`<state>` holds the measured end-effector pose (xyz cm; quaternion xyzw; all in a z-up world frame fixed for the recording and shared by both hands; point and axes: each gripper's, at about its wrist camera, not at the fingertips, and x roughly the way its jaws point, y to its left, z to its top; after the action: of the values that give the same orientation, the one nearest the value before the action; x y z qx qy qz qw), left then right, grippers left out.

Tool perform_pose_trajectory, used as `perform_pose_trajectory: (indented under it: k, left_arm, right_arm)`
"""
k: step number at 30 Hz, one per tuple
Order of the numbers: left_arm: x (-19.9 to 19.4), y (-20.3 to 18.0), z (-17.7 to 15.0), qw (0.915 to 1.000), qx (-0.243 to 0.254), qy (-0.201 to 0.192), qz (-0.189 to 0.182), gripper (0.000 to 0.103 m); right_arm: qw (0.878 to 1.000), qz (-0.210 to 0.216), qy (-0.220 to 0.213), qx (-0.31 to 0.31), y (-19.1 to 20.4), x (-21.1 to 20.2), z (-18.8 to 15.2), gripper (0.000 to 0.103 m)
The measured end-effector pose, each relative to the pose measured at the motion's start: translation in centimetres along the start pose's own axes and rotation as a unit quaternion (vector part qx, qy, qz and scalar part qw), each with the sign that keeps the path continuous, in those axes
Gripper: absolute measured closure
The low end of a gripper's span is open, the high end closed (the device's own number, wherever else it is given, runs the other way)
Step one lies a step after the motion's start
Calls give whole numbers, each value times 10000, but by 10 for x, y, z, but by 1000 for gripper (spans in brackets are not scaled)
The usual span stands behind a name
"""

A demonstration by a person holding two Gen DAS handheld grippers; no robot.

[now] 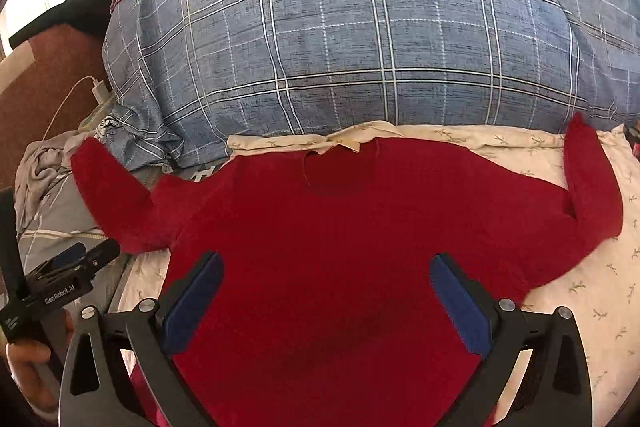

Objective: Fold small clothes
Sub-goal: 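Raise both tools back to view the red sweater laid flat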

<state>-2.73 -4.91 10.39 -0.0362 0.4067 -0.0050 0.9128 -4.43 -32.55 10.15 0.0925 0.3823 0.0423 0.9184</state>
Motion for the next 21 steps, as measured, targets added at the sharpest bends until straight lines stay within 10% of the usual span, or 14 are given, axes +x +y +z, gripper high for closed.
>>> perform_pose_trajectory:
  k: [21]
  left_arm:
    - [25, -33, 1, 9996, 88, 169, -197, 0]
  right_arm:
    - [9963, -853, -86, 20, -5, 25, 0, 0]
